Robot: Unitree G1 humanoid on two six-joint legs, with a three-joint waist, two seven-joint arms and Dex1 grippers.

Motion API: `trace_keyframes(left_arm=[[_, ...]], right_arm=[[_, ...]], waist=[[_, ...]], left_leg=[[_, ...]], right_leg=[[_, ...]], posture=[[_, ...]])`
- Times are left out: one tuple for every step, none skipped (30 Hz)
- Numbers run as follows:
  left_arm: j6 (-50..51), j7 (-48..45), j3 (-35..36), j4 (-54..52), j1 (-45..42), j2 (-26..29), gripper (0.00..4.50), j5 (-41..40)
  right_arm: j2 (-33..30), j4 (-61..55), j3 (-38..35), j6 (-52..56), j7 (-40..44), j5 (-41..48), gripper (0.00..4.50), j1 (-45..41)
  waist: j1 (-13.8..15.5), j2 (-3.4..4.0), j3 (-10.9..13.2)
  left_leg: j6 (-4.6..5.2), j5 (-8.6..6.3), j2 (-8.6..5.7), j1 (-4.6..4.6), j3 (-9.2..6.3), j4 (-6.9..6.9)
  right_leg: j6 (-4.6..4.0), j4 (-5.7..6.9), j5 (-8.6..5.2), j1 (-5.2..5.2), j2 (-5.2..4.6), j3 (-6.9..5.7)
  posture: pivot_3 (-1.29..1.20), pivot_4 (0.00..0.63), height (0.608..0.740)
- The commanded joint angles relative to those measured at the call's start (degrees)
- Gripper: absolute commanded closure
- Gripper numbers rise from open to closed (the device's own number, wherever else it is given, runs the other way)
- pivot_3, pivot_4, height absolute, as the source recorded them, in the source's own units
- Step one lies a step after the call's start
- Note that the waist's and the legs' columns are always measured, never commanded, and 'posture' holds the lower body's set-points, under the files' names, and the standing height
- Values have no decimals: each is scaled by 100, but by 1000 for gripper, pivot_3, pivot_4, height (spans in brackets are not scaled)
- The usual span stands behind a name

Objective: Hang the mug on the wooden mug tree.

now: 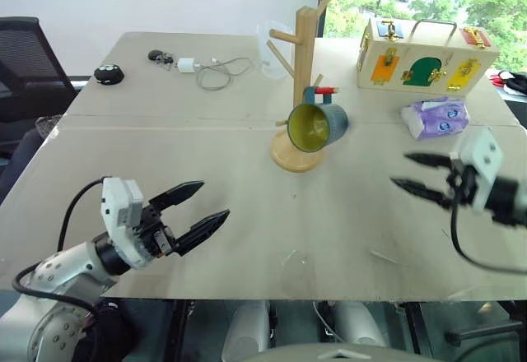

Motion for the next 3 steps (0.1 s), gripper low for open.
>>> trace_keyframes(left_arm=[[-272, -298, 36, 256, 9, 120, 0, 342], [-305, -380, -2, 376, 5, 146, 0, 439], [-348, -450, -48, 483, -19, 187, 0, 555]], right_arm=[[187, -524, -549, -520, -194, -89, 1887, 673], [280, -562, -569, -562, -287, -86, 1887, 832], [369, -571, -555, -600, -387, -70, 1887, 927]], waist=[[-28, -2, -1], [-44, -4, -2], [-44, -4, -2]], left_leg=[[0, 0, 2, 7, 4, 4], [0, 0, 4, 9, 10, 7], [0, 0, 5, 14, 13, 9]], right_leg=[[3, 1, -2, 2, 1, 3], [21, 1, -12, 3, 2, 5], [22, 3, -12, 4, 1, 7]], posture=[[0, 150, 740], [0, 150, 740], [0, 150, 740]])
